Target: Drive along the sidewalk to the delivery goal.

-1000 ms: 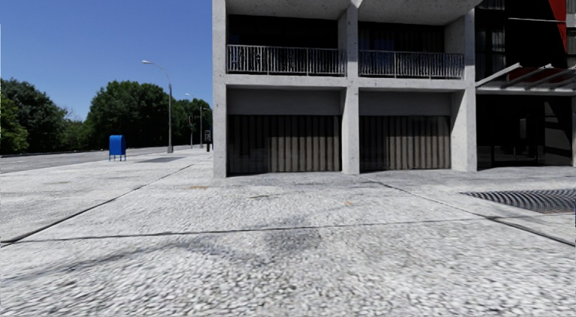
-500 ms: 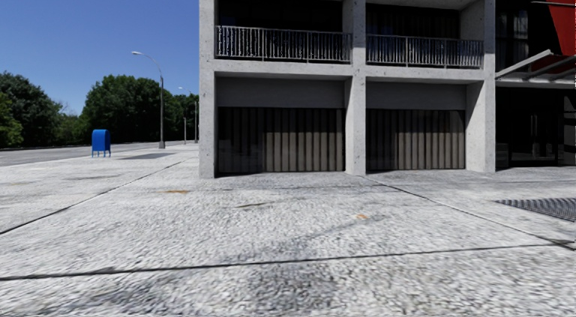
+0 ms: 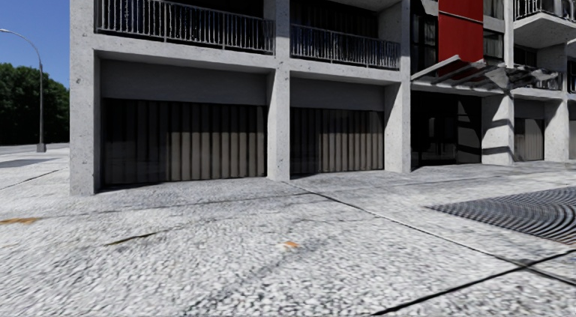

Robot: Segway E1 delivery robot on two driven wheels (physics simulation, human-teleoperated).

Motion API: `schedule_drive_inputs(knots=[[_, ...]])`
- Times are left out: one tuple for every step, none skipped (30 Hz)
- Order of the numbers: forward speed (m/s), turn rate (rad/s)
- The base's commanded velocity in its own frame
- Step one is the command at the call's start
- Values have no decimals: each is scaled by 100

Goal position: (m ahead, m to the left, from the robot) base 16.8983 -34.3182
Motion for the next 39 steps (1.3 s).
schedule_drive_inputs(knots=[[200,-73],[200,-66],[200,-66],[200,-63],[200,-61],[200,-60],[200,-56],[200,-56],[200,-53],[200,-53],[200,-52],[200,-52],[200,-52],[200,-52],[200,-52],[200,-52],[200,-59],[200,-65],[200,-67],[200,-67],[200,-67],[200,-68],[200,-68],[200,-68],[200,-68],[200,-68],[200,-68],[200,-68],[200,-68],[200,-68],[200,-65],[200,-64],[200,-63],[200,-63],[200,-63],[200,-63],[200,-63],[200,-63],[200,-63]])
